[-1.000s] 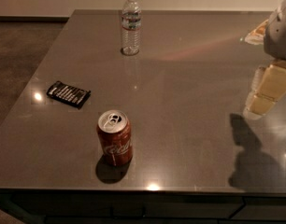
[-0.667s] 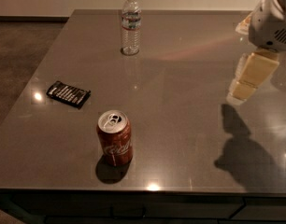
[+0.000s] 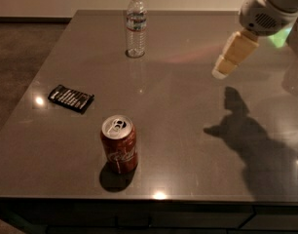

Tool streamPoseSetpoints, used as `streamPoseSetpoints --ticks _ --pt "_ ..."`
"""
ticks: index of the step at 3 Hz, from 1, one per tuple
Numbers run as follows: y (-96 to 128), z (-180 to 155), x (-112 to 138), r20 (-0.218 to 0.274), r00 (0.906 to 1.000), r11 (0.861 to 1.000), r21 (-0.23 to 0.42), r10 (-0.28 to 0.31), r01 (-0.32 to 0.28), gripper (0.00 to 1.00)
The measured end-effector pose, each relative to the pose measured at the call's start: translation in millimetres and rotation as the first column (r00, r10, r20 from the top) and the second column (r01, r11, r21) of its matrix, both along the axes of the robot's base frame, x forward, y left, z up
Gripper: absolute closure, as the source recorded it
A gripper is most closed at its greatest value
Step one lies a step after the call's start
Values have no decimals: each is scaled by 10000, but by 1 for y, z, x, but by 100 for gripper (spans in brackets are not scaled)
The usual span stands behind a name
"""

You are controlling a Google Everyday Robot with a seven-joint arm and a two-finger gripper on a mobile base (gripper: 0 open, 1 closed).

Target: Move water bottle near rxbar chocolate

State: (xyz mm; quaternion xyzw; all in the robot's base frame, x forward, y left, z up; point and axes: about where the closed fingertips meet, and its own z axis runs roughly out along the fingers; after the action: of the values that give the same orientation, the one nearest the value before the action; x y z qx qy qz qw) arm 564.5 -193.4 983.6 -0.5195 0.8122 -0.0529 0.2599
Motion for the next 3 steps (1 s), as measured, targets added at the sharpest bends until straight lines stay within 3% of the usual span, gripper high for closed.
streamPoseSetpoints --ticks 1,3 --pt "0 -6 43 552 9952 9926 955 -808 753 0" --pt "9 -13 103 1413 9759 9603 2481 -1664 1278 0"
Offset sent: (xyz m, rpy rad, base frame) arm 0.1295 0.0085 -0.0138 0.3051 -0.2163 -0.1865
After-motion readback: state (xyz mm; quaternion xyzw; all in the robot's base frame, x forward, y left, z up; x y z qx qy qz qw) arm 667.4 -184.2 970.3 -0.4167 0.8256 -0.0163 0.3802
